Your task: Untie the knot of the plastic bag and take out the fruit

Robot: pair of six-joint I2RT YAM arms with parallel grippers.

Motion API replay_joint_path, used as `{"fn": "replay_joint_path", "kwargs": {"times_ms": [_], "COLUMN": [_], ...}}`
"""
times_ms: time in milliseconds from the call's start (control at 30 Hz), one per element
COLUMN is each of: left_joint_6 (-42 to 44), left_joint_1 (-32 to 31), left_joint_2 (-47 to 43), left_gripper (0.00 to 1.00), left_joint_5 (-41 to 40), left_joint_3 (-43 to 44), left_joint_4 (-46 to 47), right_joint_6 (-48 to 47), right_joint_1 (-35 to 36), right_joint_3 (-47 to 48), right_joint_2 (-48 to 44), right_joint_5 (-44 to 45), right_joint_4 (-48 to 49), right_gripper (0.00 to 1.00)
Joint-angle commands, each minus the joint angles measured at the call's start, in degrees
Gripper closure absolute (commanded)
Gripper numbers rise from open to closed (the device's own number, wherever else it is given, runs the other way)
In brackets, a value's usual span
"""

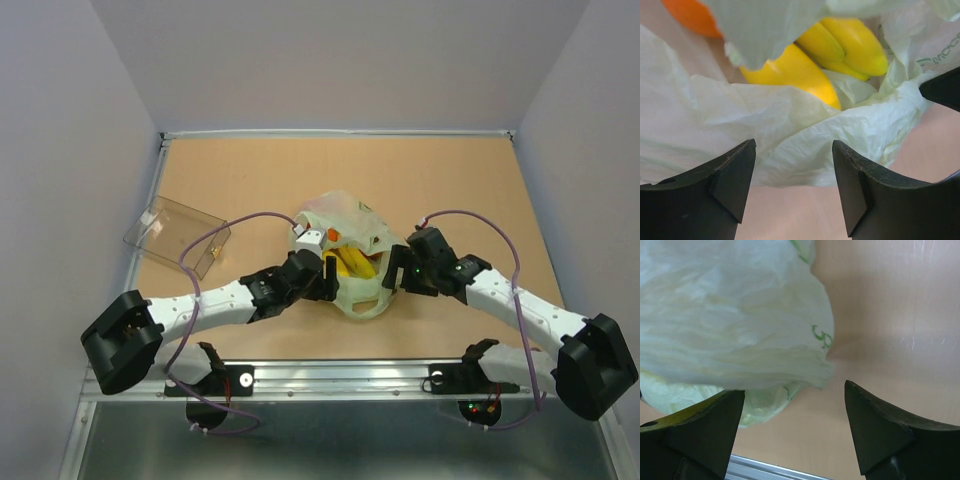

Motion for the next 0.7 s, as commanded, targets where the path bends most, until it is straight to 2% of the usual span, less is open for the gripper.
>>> {"fn": "replay_joint_path", "kwargs": {"times_ms": [0, 133, 300, 533, 667], "left_joint_6": [-3.08, -4.49, -6.24, -8.71, -9.59], "left_joint_1": [-0.31, -0.31, -0.31, -0.31, -0.31], "left_joint_2": [0.00, -2.98, -5.54, -1.86, 1.75], "left_gripper": [0.27, 0.29, 0.28, 0.28, 0.33], "left_joint_5": [-1.92, -3.06, -4.91, -6.58, -6.93], "left_joint_3": [-1.09, 0.04, 6.97, 17.09, 19.64], "left_joint_4": [-2.27, -4.21, -9.38, -14.84, -14.49], "right_joint_6": [3.34, 1.93, -0.88, -2.29, -2.82], "right_joint_1": [0.37, 0.54, 0.63, 0.89, 0.89], "right_joint_3": [-2.42, -1.90, 2.93, 7.25, 7.95], "right_joint_2": [-1.01, -0.74, -3.11, -4.08, -4.79], "right_joint_5": [-1.04, -1.21, -1.22, -2.18, -2.00], "right_joint_4": [0.59, 0.59, 0.50, 0.32, 0.24], "right_gripper": [0.16, 0.16, 0.16, 0.15, 0.15]}}
